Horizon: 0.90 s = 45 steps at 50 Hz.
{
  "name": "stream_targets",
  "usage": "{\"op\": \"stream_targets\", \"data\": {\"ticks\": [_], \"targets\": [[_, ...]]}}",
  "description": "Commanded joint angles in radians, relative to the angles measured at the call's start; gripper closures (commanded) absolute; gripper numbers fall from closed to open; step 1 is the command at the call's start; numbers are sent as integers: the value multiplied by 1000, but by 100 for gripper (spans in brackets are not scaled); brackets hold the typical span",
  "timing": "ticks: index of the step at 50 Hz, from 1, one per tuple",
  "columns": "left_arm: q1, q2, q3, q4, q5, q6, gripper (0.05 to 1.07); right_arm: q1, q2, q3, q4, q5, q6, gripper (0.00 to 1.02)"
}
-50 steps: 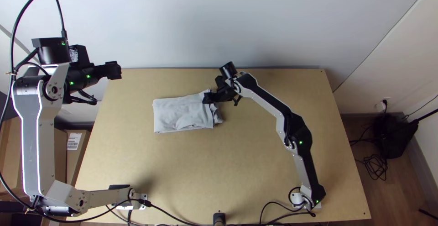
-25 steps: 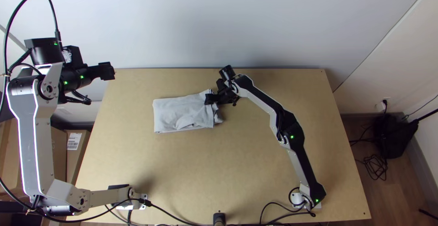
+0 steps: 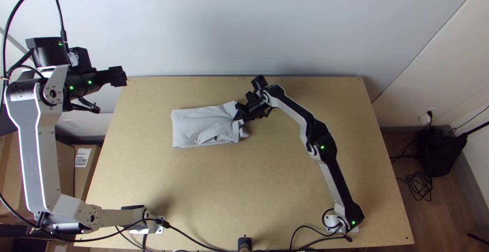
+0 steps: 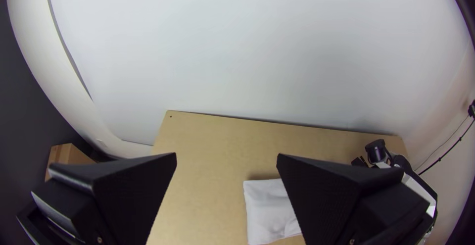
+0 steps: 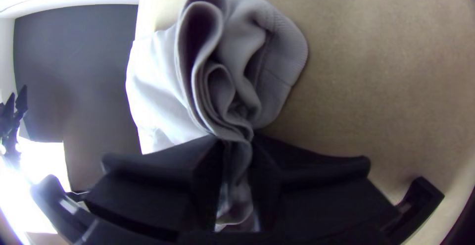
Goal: Fold the t-shirt
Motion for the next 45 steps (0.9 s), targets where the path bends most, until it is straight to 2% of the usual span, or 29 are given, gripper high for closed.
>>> {"op": "stream_targets", "data": {"ticks": [1,5,12,15,18,21,25,34,45], "targets": [[17,14,60,-18,11,22,10,-25,26,-40,-43,18,16,100],[22,20,63,-18,11,22,10,-72,-21,-81,-43,19,-10,100],[29,20,63,-18,13,22,10,-189,-161,-256,-31,19,-94,100],[32,19,63,-18,19,22,10,-253,-245,-379,22,21,-127,100],[54,17,63,-23,97,22,10,-328,-314,-486,83,21,-150,100],[78,14,63,-23,159,22,10,-411,-346,-542,92,21,-200,100],[78,17,63,-21,163,28,10,-535,-359,-566,92,21,-236,100],[71,23,63,-13,172,31,10,-787,-353,-517,95,19,-239,100],[52,25,66,-4,183,21,10,-980,-327,-446,146,27,-191,100]]}}
